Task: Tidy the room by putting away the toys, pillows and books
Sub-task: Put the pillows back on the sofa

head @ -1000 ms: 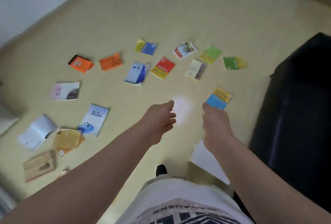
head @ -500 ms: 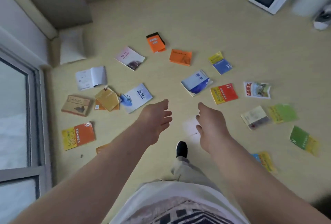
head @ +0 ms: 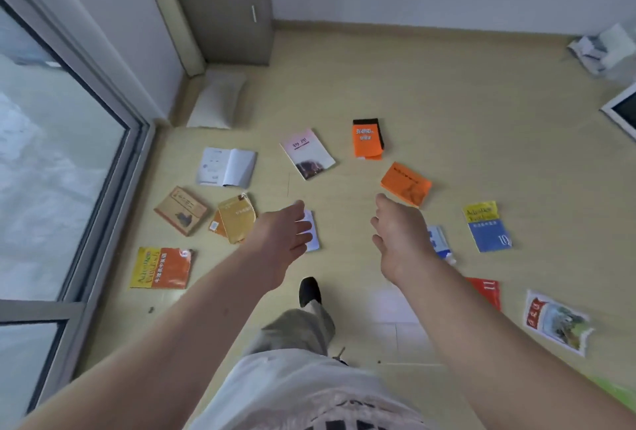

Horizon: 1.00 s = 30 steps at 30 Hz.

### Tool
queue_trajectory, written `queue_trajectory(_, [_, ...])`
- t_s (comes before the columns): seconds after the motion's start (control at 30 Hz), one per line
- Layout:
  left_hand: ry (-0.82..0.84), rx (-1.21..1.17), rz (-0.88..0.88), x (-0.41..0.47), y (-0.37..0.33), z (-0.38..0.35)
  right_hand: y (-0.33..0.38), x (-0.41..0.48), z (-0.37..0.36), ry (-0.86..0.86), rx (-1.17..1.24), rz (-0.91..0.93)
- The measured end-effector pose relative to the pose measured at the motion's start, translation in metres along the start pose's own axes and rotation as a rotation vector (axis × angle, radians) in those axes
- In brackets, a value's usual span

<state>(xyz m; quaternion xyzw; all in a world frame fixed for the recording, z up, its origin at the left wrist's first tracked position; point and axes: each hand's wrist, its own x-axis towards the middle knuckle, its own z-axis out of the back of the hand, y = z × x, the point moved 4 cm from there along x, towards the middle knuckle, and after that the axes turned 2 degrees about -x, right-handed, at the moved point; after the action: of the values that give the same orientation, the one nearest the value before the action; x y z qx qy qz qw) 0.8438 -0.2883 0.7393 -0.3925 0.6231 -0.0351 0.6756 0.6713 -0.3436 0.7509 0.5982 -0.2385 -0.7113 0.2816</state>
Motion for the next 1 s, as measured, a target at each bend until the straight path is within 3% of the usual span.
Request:
queue_trajectory(0.47, [-0.020,-0.097,-0.053,0.159,-0.219,-0.033,0.210,0.170,-0.099,0.036,-0.072,0.043])
queue_trajectory(0.73, [-0.144,-0.267,-0.029,0.278,-0.334,-0.046,0.333,0.316,-0.172,0.148,-0.136,0.044])
queue_trajectory(1.0, [-0.265,-0.486,-0.042,0.333,-0.451,-0.027,0.449,0.391,-0.269,0.283,-0.262,0.028])
